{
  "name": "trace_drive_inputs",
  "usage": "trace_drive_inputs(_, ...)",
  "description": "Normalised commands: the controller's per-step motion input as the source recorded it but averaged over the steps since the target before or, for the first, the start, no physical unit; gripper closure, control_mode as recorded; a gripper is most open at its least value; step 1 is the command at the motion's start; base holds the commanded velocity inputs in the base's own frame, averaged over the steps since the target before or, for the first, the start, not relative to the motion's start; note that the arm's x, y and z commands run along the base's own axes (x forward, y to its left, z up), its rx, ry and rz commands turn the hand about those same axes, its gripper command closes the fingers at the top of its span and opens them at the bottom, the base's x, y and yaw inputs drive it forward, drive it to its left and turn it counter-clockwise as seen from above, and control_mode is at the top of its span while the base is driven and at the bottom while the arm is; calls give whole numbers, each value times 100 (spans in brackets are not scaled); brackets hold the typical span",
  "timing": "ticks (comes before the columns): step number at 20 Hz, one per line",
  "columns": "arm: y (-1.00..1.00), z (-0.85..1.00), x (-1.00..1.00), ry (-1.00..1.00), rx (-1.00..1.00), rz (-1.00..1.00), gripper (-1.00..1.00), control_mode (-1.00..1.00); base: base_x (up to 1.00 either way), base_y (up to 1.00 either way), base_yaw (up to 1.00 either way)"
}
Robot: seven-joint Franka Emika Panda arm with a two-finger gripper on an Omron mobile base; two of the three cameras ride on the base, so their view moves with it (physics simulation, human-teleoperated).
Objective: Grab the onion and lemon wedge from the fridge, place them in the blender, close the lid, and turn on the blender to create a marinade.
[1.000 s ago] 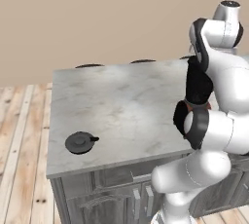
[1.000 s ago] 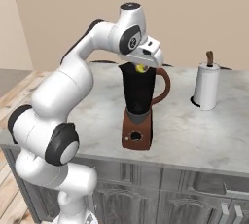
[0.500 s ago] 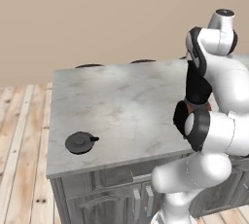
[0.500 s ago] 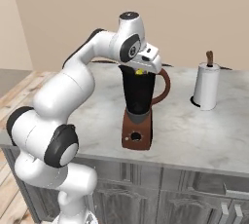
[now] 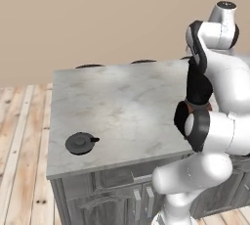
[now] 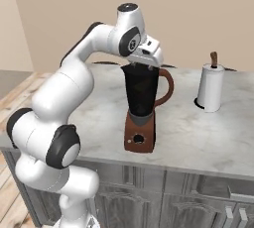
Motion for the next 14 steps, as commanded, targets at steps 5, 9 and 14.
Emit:
trace_drive_inputs(5, 38, 60, -54, -6, 0, 0, -100, -100, 0, 0, 0)
trace_drive_inputs(9, 70, 11, -100, -1, 0, 0, -100, -100, 0, 0, 0)
trace_drive_inputs(14, 96, -22, -100, -2, -3, 14, -100, -100, 0, 0, 0)
